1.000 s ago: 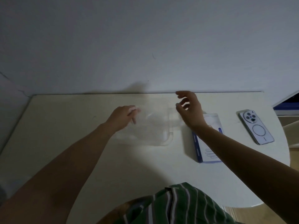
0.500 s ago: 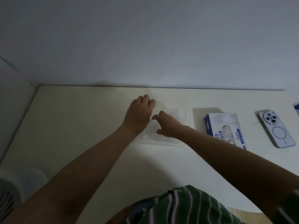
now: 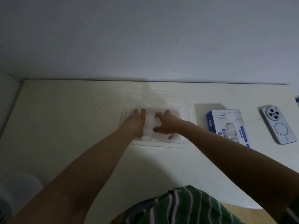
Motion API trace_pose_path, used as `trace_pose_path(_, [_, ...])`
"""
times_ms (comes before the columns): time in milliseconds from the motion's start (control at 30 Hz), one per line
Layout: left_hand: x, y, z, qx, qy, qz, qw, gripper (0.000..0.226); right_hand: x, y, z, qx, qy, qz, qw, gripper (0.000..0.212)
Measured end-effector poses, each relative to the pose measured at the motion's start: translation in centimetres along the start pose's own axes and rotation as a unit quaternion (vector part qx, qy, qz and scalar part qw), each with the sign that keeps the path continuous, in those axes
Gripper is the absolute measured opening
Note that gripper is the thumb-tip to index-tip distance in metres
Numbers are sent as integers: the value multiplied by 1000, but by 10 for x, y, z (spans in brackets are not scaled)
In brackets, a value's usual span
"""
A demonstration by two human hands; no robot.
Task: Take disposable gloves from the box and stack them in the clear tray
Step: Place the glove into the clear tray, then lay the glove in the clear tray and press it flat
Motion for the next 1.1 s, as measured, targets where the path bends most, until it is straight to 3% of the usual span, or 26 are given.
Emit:
trace_pose_path(67, [-1, 1, -1, -12, -16, -3, 1000, 103, 0, -1, 6, -15, 47, -2, 999, 49])
trace_pose_path(133, [-4, 1, -1, -21, -44, 1, 999, 109, 1, -3, 7, 73, 94, 19, 993, 41])
trace_pose_path(200, [-8, -1, 1, 7, -76, 14, 997, 107, -1, -1, 2, 147, 107, 35, 983, 49])
trace_pose_path(333, [-21, -6, 6, 100, -60, 29, 993, 62, -1, 5, -6, 201, 90, 21, 975, 77])
trace_pose_path(367, [-21, -6, 5, 100, -43, 30, 994, 59, -1, 6, -8, 209, 89, 20, 974, 81])
trace_pose_path(400, [-20, -5, 4, 93, -29, 33, 995, 67, 0, 7, -9, 213, 88, 20, 973, 85])
trace_pose_path(500, [-13, 1, -8, 14, -30, 36, 999, 118, -1, 9, -13, 221, 81, 24, 972, 94])
trace_pose_path(567, [-13, 2, -12, -18, -32, 39, 999, 133, -2, 9, -13, 224, 63, 20, 972, 96])
trace_pose_path(733, [-10, 8, -5, -15, -55, 68, 996, 133, 0, 9, -12, 200, 36, 14, 979, 101])
trace_pose_path(867, [-2, 7, 5, 90, -95, 133, 982, 119, 11, 5, -5, 183, 23, 7, 983, 107])
trace_pose_path(967, [11, 14, 25, 61, -62, 117, 989, 100, 31, -6, 16, 203, 109, 73, 970, 69])
trace_pose_path(1100, [24, 36, 63, 92, 179, 85, 976, 43, 71, -6, 59, 89, 249, 192, 945, 28])
Point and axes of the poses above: each hand's wrist, its own x-axis away from the middle knuckle, its own z-axis out of the back of the hand, y = z × x, the point moved 3 cm from there along -x, towards the middle knuckle, and after that the axes turned 5 degrees about -x, right-handed, at the moved point
